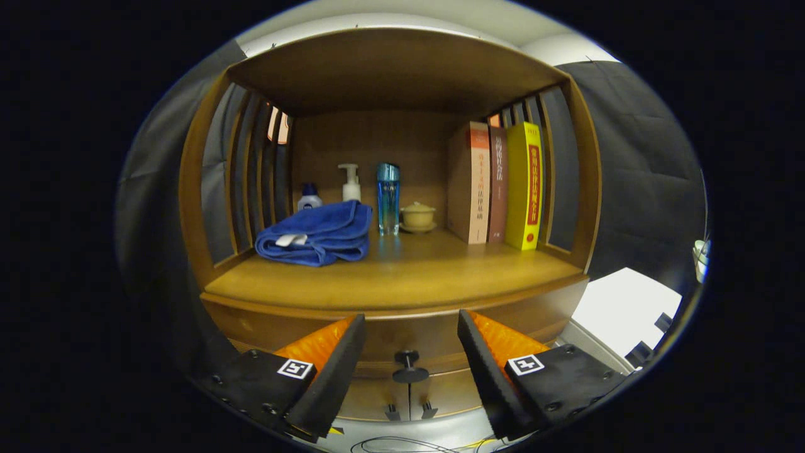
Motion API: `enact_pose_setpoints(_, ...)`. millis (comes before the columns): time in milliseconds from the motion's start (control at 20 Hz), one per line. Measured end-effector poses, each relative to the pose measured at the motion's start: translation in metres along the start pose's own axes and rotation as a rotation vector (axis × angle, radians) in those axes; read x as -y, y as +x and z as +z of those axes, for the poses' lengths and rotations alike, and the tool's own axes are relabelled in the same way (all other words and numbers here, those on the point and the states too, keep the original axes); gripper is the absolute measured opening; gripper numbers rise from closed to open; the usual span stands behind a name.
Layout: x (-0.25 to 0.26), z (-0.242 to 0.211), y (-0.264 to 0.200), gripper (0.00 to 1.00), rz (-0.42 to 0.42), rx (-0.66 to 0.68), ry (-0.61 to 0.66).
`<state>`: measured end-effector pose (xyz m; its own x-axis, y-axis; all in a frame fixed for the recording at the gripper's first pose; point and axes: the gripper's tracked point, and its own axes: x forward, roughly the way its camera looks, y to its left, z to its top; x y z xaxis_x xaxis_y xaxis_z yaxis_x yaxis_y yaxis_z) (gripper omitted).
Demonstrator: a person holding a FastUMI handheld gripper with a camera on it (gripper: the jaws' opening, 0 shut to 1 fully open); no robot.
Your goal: Pull open the drawer, take out the items inside it, and place them on the countertop above the cabinet.
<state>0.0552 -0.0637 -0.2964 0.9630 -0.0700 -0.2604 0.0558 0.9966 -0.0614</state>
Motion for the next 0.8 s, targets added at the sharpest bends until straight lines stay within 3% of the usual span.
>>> enact_pose_setpoints(300,0.001,-0.047,0.020,0.97,0.006,-0.100,0.032)
enact_pose_setpoints(700,0.000,-0.085,0.032,0.63,-0.010,-0.189,0.051)
enact_pose_setpoints(800,-0.001,-0.085,0.031,0.60,-0.002,-0.194,0.046)
